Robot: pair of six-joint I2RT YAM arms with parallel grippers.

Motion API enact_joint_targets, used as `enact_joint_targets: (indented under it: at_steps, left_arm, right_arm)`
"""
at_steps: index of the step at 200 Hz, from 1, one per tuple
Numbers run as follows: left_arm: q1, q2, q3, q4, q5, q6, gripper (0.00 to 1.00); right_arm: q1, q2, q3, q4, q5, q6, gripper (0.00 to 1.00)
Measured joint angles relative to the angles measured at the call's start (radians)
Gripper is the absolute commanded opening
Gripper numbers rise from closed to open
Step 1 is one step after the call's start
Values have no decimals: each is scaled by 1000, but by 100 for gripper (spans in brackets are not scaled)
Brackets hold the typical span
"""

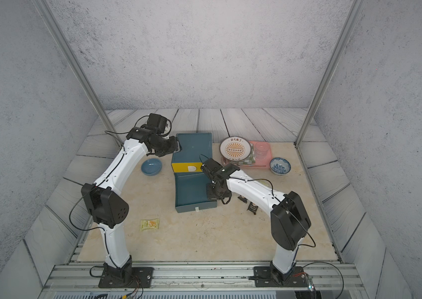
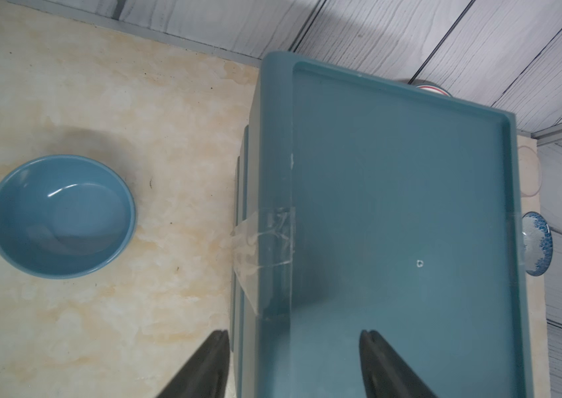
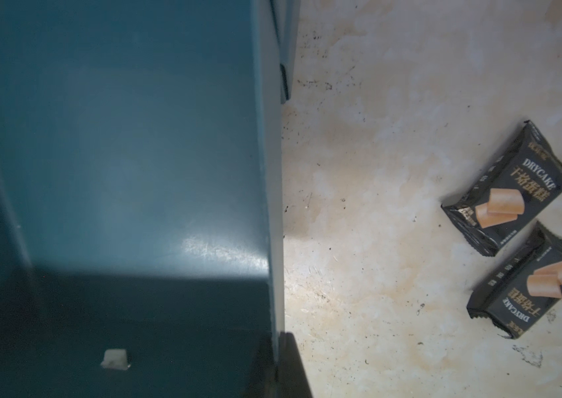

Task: Take the cookies out of the drawer
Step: Close the drawer in the storage box.

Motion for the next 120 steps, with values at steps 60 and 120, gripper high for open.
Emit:
enact_joint_targets:
  at_steps: [60,120]
  left_arm:
    - [1,-34,-136,91,88,46,61]
    - [7,-79,-236,192,136,77,54]
  right_arm:
    - [0,0,0,43,28,64,0]
    - [2,98,122,32,89,106,0]
